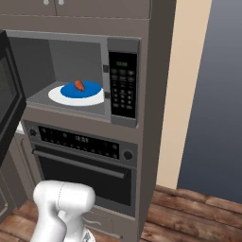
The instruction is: Pick the sweet potato from the counter and place it in the microwave. Then turn on the microwave.
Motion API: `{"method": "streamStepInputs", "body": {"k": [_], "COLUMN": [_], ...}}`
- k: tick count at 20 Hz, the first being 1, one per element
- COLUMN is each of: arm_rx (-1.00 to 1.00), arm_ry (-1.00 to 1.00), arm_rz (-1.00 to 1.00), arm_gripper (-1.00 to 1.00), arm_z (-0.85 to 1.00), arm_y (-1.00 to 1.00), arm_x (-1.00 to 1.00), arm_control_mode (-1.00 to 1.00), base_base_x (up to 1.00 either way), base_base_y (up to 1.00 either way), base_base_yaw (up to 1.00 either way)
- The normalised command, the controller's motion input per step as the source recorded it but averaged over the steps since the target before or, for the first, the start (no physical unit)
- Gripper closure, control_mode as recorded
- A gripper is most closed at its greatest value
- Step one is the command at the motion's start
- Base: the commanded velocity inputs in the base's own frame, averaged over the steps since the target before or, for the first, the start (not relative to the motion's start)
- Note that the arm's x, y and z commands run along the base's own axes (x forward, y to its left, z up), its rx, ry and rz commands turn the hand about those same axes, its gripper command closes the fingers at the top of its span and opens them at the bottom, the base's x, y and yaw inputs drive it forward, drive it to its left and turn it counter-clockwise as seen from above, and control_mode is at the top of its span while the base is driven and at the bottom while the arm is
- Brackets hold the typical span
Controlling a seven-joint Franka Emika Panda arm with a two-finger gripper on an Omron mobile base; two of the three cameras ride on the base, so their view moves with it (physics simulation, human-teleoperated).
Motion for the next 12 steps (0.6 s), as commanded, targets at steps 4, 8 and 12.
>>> {"method": "streamStepInputs", "body": {"k": [4,8,12], "arm_rx": [0.04,0.0,0.0], "arm_ry": [-0.06,-0.06,-0.07], "arm_rz": [0.0,0.0,-0.02], "arm_gripper": [-1.0,-1.0,-1.0], "arm_z": [-0.29,-0.27,-0.24], "arm_y": [0.12,0.03,0.0], "arm_x": [0.14,0.21,0.21], "arm_control_mode": [-1.0,-1.0,-1.0], "base_base_x": [0.0,0.0,0.0], "base_base_y": [0.0,0.0,0.0], "base_base_yaw": [0.0,0.0,0.0]}}
